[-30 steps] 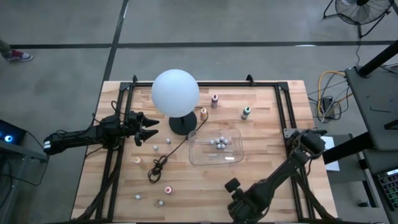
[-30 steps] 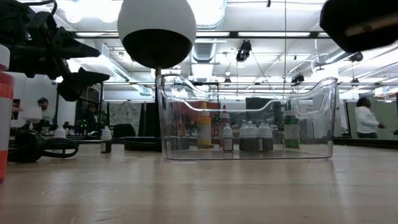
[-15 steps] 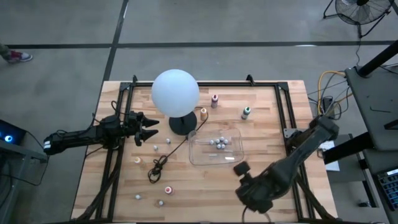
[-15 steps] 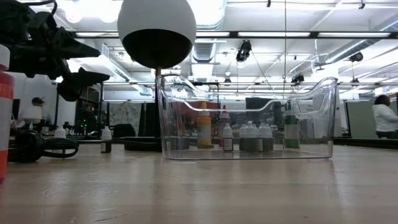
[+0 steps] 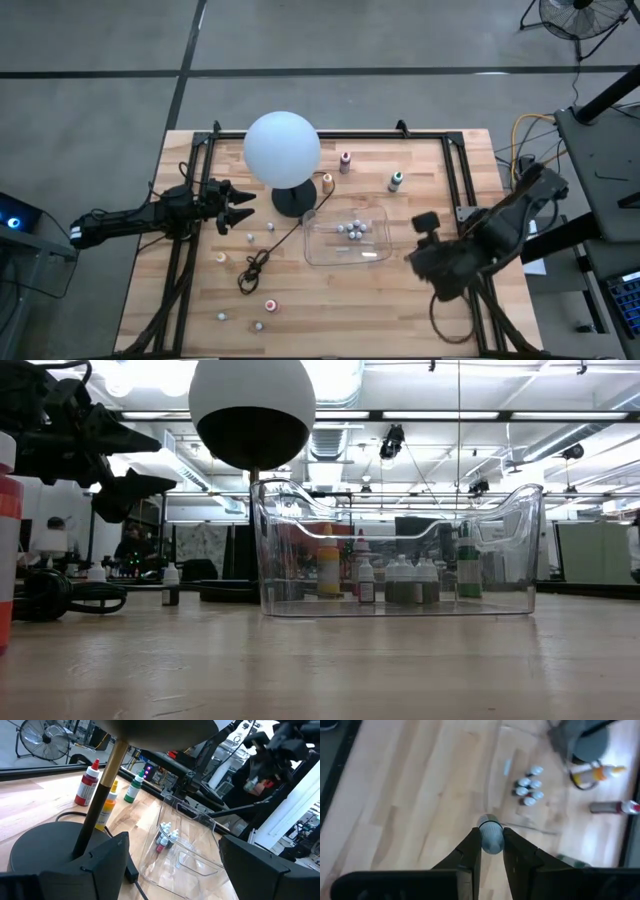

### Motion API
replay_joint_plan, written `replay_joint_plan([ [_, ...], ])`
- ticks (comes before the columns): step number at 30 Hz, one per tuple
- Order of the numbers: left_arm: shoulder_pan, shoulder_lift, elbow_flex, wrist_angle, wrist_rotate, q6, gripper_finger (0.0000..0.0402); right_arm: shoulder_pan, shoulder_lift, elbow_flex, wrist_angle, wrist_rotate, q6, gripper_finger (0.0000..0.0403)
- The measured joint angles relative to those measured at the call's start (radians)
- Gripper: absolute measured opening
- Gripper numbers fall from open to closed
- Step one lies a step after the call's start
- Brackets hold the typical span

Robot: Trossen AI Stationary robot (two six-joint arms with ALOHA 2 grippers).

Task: Pick & Place food coloring
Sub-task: Put the small green food coloring bottle into the transparent bin

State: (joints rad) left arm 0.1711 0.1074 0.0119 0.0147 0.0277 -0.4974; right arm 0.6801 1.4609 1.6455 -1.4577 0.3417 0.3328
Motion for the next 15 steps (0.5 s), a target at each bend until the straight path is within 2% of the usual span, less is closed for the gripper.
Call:
replay_joint_plan([
  [8, 0.000, 0.000, 0.000, 0.000, 0.000, 0.000, 0.0279, -0.176, -0.042, 0.004, -0.007, 0.010, -0.084, 0.0054],
  [15, 0.000, 0.000, 0.000, 0.000, 0.000, 0.000, 0.0279, -0.358, 0.026, 0.042, 0.041, -0.017, -0.284, 0.0054],
])
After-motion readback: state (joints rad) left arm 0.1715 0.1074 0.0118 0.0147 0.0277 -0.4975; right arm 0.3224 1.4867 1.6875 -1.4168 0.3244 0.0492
